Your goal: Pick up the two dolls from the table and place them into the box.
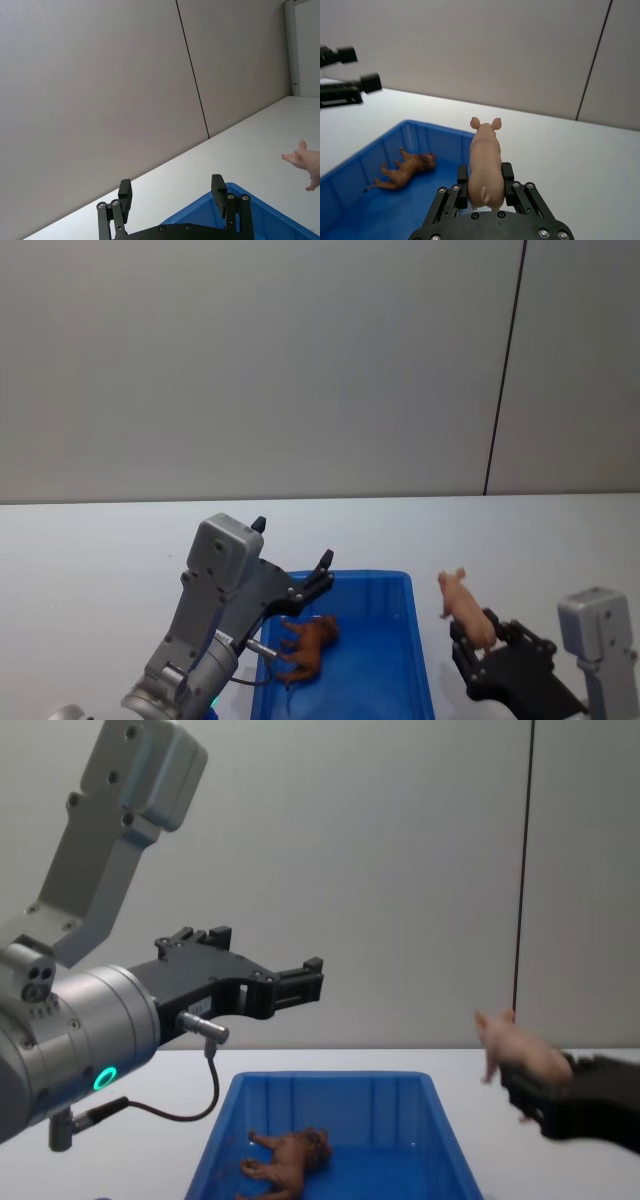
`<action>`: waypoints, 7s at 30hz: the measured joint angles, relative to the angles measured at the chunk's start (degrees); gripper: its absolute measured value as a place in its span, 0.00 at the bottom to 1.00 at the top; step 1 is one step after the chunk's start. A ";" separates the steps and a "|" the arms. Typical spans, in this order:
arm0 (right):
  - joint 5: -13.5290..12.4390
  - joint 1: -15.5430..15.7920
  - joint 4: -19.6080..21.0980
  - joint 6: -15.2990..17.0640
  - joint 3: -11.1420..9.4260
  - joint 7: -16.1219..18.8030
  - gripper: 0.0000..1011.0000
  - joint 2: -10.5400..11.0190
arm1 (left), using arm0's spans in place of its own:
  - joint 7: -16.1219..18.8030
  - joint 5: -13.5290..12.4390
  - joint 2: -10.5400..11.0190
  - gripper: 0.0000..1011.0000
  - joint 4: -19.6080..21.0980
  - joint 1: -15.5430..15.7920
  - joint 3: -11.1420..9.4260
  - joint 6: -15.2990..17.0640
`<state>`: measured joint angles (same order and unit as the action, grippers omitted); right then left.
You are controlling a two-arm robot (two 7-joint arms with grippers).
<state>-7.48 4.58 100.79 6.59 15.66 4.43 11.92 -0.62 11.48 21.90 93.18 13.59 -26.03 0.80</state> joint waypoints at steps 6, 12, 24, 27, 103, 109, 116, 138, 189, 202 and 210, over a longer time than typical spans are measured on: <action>-1.87 -1.55 0.53 -0.65 -0.30 3.81 0.38 -0.21 | 0.00 0.00 0.00 0.99 0.00 0.00 0.00 0.00; -4.07 -3.71 -0.42 0.53 -0.31 7.65 0.38 -1.10 | 0.00 0.00 0.00 0.99 0.00 0.00 0.00 0.00; -5.52 -8.93 -7.25 3.88 0.45 12.15 0.72 -3.93 | 0.00 0.00 0.00 0.99 0.00 0.00 0.00 0.00; -5.51 -9.75 -8.55 3.99 0.54 12.39 0.79 -4.35 | 0.00 0.00 0.00 0.99 0.00 0.00 0.00 0.00; -6.15 -3.76 -3.79 -2.08 -2.17 -2.71 0.99 -1.09 | 11.25 12.49 6.82 0.99 10.53 -9.34 3.94 15.69; -6.15 -3.73 -3.77 -2.08 -2.17 -2.74 0.99 -1.07 | 12.27 14.17 7.56 0.99 11.06 -10.43 4.53 18.18; -6.15 -3.72 -3.76 -2.09 -2.17 -2.78 0.99 -1.07 | 12.66 15.38 8.06 0.99 10.80 -11.21 5.04 20.38; -6.14 -3.71 -3.77 -2.08 -2.17 -2.78 0.99 -1.07 | 10.55 16.93 8.03 0.99 7.47 -11.96 5.97 22.93; -6.15 -3.72 -3.77 -2.08 -2.17 -2.77 0.99 -1.07 | 3.79 13.74 6.65 0.14 8.64 -11.32 7.05 16.61; -6.15 -3.72 -3.77 -2.08 -2.16 -2.77 0.99 -1.07 | -5.28 13.13 6.02 0.14 8.92 -8.99 7.47 11.00; -6.15 -3.72 -3.77 -2.08 -2.17 -2.78 0.99 -1.07 | -11.96 14.37 5.29 0.14 7.62 -7.39 7.50 8.28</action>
<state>-13.62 0.87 97.02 4.51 13.49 1.66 10.85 -12.58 25.85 27.19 100.80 6.19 -18.52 9.07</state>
